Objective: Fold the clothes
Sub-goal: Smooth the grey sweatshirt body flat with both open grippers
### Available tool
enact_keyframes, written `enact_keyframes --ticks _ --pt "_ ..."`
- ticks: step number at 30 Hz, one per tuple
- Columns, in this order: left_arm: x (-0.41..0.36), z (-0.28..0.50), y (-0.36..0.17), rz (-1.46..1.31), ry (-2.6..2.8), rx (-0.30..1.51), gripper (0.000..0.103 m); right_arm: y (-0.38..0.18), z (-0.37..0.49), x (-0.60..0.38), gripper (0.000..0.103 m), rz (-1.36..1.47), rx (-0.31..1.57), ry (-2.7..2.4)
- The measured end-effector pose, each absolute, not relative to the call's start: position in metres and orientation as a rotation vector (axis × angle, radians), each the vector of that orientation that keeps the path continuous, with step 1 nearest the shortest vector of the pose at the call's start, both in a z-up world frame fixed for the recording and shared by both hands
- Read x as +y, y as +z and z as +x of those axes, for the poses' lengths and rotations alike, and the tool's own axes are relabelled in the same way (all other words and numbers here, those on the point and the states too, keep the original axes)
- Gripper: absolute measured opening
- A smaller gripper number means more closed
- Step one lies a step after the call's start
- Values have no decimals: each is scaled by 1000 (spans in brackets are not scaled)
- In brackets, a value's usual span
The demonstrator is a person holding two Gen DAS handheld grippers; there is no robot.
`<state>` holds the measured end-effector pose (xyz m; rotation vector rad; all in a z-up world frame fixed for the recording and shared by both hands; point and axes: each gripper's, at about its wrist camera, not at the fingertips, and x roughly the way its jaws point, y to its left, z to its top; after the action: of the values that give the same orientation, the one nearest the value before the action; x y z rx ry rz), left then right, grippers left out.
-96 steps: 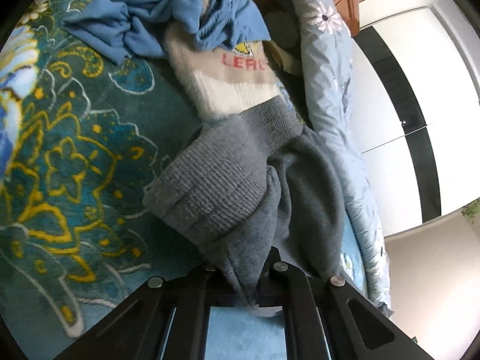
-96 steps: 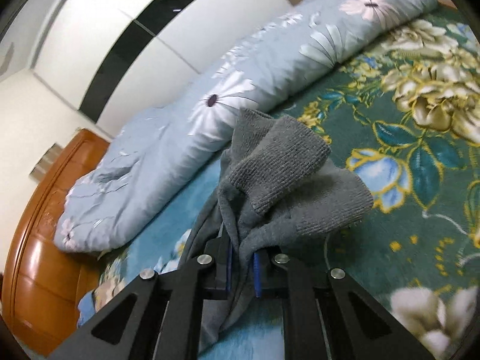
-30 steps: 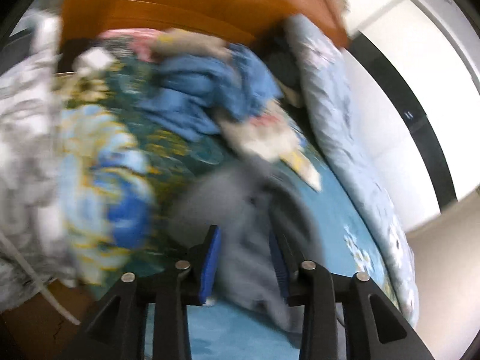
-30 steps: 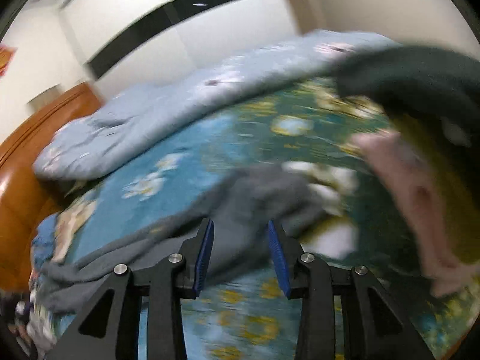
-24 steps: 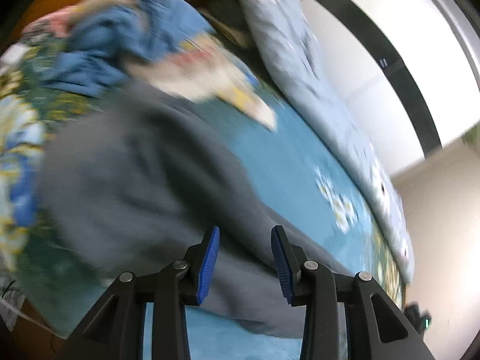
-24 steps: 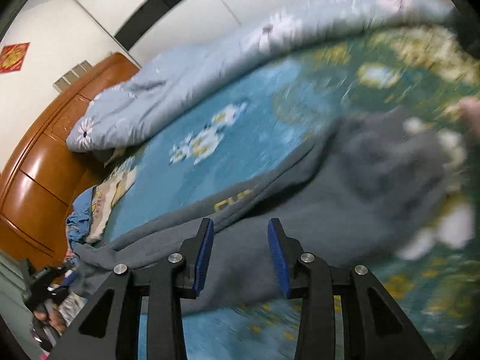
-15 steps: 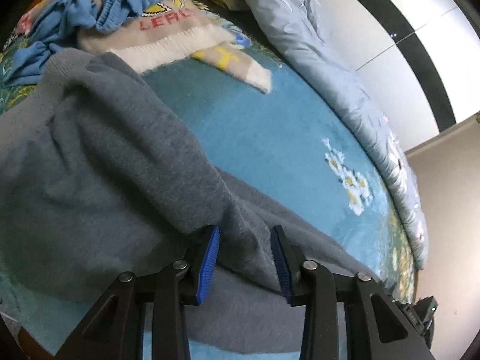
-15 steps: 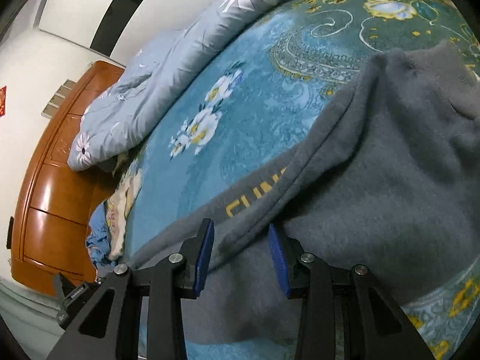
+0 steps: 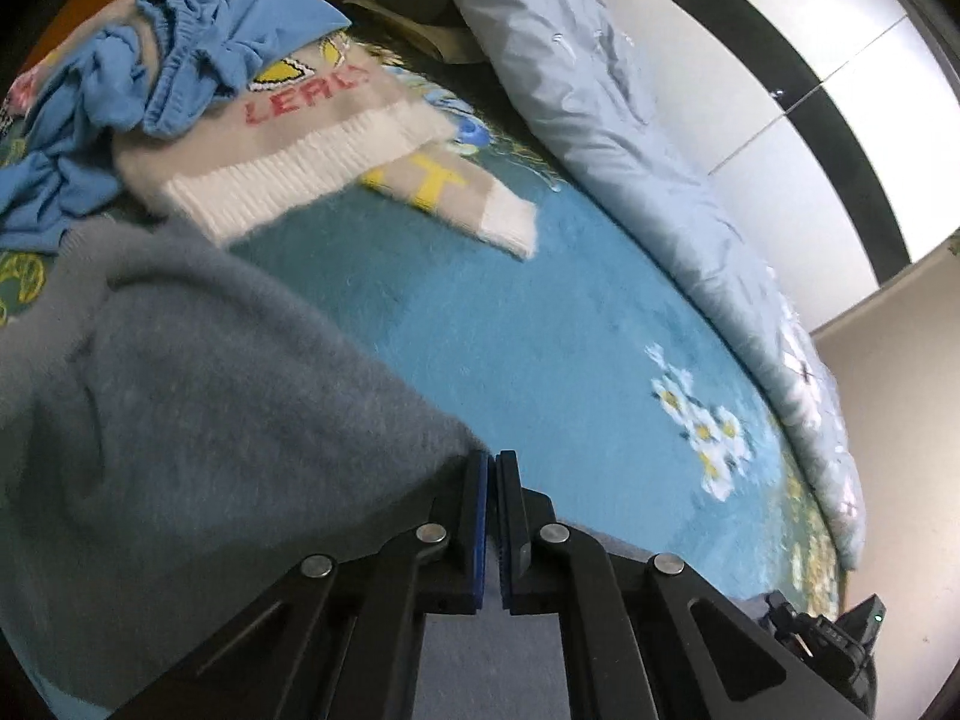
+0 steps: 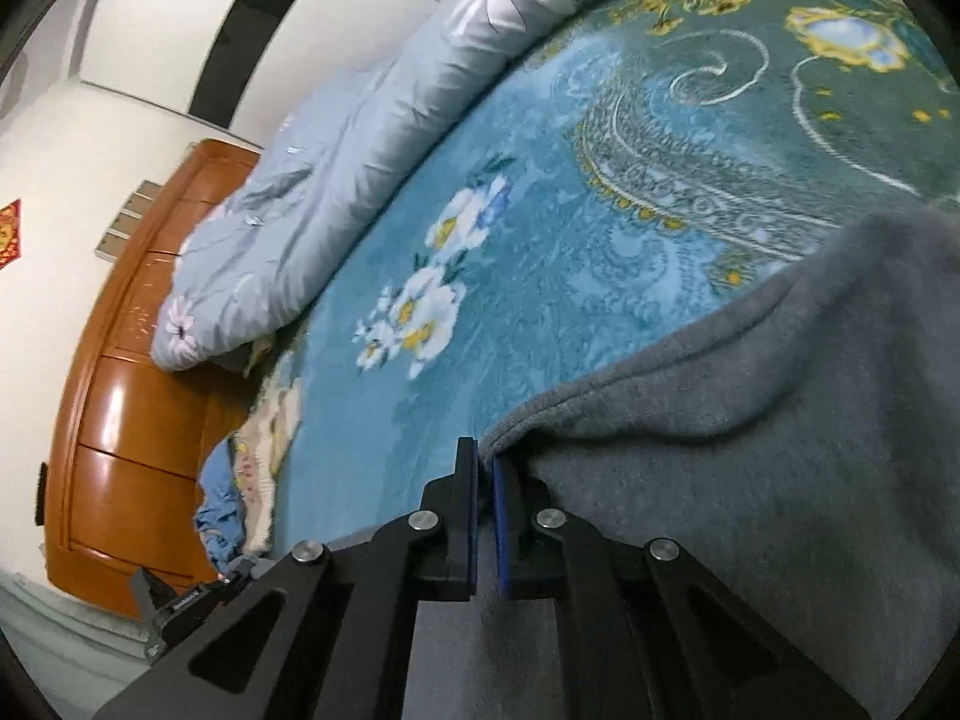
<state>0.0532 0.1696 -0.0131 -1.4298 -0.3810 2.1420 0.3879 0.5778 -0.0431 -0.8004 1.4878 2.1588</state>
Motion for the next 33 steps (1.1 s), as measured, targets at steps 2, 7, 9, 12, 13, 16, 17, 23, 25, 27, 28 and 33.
enact_keyframes --ticks 2,7,9,12,13,16,17,23,25,27,28,33 --pt "173 42 -20 -1446 2181 -359 3 -53 382 582 4 -832 1492 2122" --pt "162 27 -42 -1548 2141 -391 3 -61 379 583 4 -882 1472 2107" --pt "156 32 -38 -1531 2135 -415 4 -55 381 579 5 -885 1433 2134" --pt "146 49 -19 -1472 2155 -409 7 -32 392 563 35 -861 1312 2225" --pt "143 58 -12 -1440 2158 -405 15 -25 401 555 45 -843 1269 2251" --pt "131 84 4 -1364 2167 -402 35 -7 442 529 54 -783 1155 2289" --pt "127 92 5 -1351 2175 -402 35 -2 459 522 54 -761 1109 2276" --pt "121 123 0 -1354 2128 -421 37 -4 548 512 55 -620 995 2045" --pt "128 129 -7 -1386 2096 -404 37 -7 557 523 55 -577 1043 2018" --pt "131 136 -12 -1406 2071 -384 37 -8 562 532 55 -522 1063 2007" --pt "132 139 -14 -1415 2058 -372 37 -7 562 536 55 -509 1056 2006" --pt "129 148 -23 -1455 2033 -375 37 -20 561 553 55 -499 1157 1953"
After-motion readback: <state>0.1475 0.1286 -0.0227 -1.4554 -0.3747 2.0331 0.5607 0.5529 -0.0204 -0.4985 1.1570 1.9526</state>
